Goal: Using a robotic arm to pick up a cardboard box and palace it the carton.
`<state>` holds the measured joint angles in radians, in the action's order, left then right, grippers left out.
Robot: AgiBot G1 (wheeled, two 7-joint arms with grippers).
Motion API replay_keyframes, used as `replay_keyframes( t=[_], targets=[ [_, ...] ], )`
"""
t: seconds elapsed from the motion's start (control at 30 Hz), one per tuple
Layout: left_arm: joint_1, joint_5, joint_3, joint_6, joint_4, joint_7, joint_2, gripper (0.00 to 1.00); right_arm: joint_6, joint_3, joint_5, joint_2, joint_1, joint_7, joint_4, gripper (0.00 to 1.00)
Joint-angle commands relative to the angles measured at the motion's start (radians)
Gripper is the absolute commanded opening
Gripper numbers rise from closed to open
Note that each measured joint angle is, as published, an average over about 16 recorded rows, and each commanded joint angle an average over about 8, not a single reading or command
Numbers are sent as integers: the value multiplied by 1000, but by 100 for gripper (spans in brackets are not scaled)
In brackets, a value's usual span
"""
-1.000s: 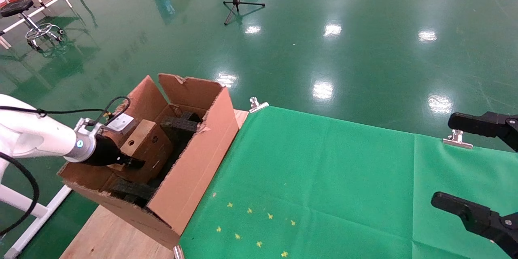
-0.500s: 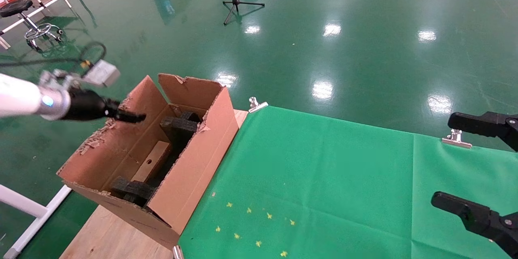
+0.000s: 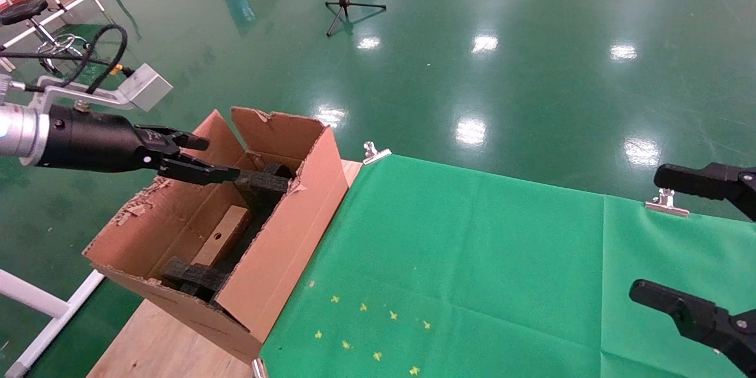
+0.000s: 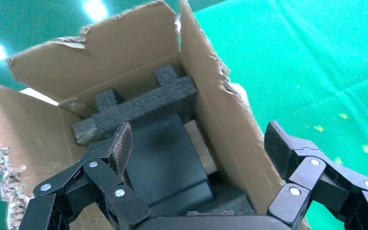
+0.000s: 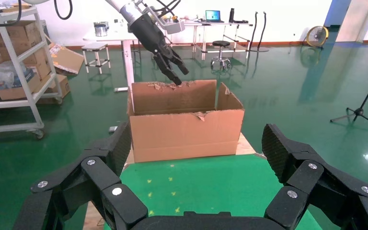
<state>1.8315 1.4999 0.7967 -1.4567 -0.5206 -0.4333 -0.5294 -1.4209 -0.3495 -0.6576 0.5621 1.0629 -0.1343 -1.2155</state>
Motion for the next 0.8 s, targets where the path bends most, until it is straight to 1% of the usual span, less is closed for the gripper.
replay_keyframes(
  t=[0.03, 0.23, 0.8],
  targets=[
    [0, 4, 2, 7, 8, 2, -4, 100, 0, 0, 0, 0, 0, 0, 0, 100],
    [-49, -47, -32, 1, -45, 18, -7, 100, 0, 0, 0, 0, 0, 0, 0, 100],
    [-275, -278, -187, -12, -274, 90, -31, 100, 0, 0, 0, 0, 0, 0, 0, 100]
  ],
)
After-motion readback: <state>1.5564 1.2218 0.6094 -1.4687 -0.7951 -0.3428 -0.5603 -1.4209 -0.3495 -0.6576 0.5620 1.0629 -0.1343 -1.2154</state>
